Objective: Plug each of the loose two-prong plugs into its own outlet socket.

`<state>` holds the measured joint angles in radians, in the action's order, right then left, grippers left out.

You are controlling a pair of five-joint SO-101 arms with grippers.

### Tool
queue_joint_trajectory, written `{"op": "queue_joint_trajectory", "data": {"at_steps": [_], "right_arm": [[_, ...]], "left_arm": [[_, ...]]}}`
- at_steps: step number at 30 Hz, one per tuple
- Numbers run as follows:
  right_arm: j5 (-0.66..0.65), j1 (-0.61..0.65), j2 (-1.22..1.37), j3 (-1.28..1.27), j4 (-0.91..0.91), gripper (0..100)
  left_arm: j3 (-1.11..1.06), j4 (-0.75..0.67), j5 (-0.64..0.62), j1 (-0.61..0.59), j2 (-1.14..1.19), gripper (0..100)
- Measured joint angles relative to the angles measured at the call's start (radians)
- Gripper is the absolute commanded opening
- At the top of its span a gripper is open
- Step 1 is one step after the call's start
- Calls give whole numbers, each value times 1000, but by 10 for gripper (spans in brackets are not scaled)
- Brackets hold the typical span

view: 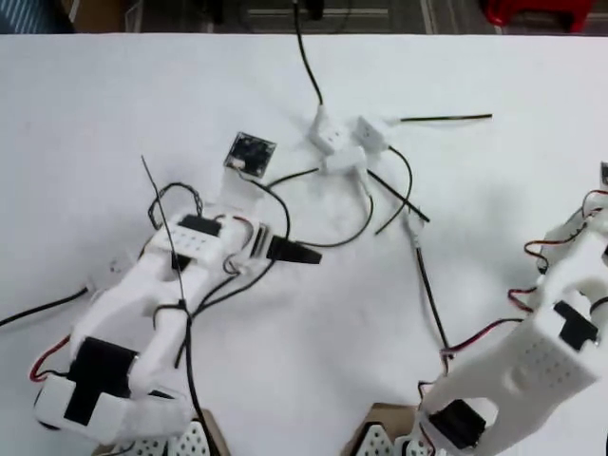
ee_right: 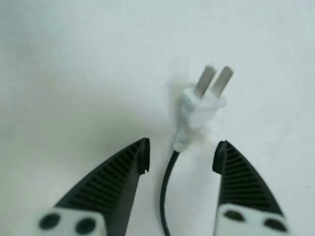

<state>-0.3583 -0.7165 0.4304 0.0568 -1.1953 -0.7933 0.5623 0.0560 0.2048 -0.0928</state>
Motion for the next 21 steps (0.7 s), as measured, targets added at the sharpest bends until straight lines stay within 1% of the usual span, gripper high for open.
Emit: {"op": "queue_joint_trajectory", "data": {"at_steps": [7, 11, 13, 16, 21], "right_arm": [[-3, -17, 186, 196, 0, 207], [-3, -18, 249, 273, -3, 93], [-6, -23, 269, 301, -3, 64], [-52, -32, 279, 327, -12, 60], [-68, -32, 293, 382, -60, 58]], "left_arm": [[0, -3, 0, 0, 0, 581], [0, -9, 0, 0, 0, 581], [0, -20, 0, 0, 0, 581], [0, -25, 0, 0, 0, 581], [0, -25, 0, 0, 0, 581]]}}
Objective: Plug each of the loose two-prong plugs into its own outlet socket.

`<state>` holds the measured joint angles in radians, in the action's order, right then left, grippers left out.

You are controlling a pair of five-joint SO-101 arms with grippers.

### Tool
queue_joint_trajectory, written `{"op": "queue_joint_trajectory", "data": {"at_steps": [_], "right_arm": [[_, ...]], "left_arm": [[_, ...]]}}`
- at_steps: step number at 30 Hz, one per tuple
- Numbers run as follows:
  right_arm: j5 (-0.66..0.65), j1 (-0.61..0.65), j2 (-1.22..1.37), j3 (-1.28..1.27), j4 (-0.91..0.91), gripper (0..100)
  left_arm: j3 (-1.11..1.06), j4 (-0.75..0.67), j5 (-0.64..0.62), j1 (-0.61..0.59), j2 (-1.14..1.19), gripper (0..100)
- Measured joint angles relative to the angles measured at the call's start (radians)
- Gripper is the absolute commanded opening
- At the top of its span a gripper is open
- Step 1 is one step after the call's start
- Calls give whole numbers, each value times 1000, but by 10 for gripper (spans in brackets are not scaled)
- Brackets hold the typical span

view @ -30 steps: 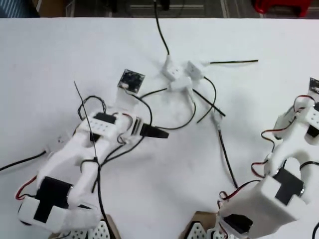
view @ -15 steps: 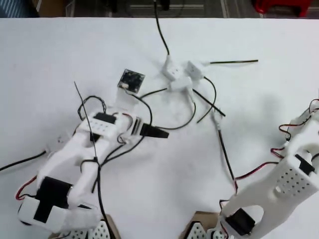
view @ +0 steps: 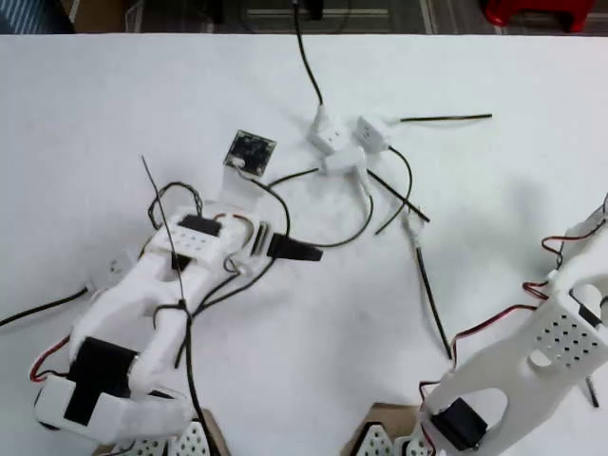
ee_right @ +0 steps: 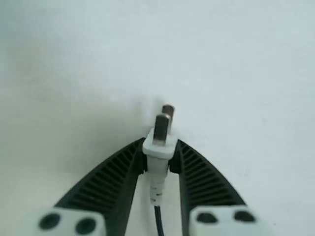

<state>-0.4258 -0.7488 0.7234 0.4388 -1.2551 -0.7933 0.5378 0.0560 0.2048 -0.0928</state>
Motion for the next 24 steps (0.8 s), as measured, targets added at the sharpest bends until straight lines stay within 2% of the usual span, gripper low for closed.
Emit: {"op": "queue_joint_trajectory", "data": {"at_steps": [4, 16, 21, 24], "right_arm": [[-3, 14, 15, 84, -98, 21], [-32, 137, 18, 247, -249, 21], [-63, 273, 12, 446, -422, 22], [-69, 381, -44, 542, -450, 20]], "left_arm": [[0, 0, 0, 0, 0, 581], [-2, 0, 0, 0, 0, 581], [-2, 0, 0, 0, 0, 581], [-2, 0, 0, 0, 0, 581]]}}
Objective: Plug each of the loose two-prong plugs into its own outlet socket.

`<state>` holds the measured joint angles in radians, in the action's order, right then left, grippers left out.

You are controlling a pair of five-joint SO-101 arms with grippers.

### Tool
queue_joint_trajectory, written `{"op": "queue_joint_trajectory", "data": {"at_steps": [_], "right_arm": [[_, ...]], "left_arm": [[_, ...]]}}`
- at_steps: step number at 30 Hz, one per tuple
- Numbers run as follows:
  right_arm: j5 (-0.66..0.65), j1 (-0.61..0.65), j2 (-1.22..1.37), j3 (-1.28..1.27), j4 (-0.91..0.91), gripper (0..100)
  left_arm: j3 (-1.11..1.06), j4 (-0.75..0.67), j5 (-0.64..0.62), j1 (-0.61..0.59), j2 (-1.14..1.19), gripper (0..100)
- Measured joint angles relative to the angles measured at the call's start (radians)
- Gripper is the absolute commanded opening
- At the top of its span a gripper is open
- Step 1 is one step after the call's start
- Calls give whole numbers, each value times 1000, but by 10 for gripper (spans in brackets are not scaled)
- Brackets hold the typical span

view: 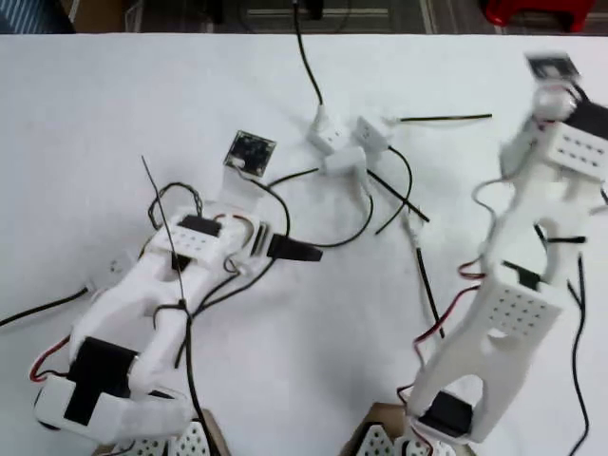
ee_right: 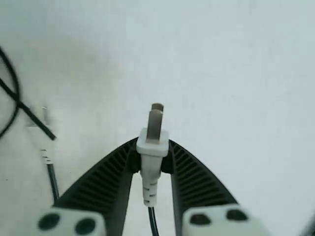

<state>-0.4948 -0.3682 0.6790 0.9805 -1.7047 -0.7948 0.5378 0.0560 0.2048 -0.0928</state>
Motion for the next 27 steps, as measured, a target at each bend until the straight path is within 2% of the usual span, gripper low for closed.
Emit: {"op": "queue_joint_trajectory", "data": {"at_steps": [7, 15, 21, 27], "right_arm": [[2, 227, -161, 43, -8, 20], [6, 358, -344, 46, -8, 20], [153, 388, -500, 48, 103, 20], [270, 416, -526, 48, 209, 20]], "left_arm": [[0, 0, 0, 0, 0, 581], [0, -3, 0, 0, 0, 581], [0, -15, 0, 0, 0, 581], [0, -15, 0, 0, 0, 581]]}}
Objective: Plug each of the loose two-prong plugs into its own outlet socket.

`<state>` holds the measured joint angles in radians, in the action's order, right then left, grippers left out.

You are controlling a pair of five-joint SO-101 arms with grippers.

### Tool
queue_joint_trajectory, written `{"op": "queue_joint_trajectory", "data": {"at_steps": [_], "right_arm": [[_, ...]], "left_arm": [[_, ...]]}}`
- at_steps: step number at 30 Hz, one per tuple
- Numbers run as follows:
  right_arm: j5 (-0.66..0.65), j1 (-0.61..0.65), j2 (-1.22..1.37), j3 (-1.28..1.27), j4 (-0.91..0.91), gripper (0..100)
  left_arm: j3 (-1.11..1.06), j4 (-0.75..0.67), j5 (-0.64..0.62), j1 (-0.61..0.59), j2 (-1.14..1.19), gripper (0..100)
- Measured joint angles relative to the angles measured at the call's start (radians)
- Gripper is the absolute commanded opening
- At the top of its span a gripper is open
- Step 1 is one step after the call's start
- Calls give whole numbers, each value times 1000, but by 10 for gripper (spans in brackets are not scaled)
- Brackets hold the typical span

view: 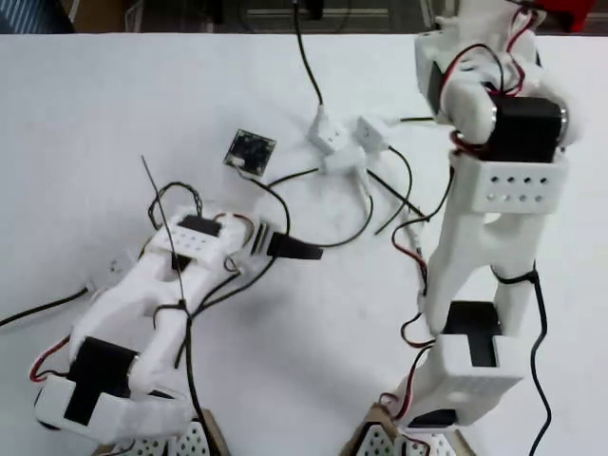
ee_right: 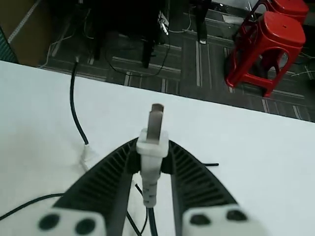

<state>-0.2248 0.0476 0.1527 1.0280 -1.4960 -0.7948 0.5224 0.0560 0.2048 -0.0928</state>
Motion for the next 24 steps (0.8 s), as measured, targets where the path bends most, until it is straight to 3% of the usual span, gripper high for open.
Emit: {"op": "queue_joint_trajectory", "data": {"at_steps": [8, 24], "right_arm": [[29, 71, -63, 9, 9, 20], [32, 68, -288, 8, -219, 20]], "left_arm": [[0, 0, 0, 0, 0, 581], [0, 0, 0, 0, 0, 581]]}}
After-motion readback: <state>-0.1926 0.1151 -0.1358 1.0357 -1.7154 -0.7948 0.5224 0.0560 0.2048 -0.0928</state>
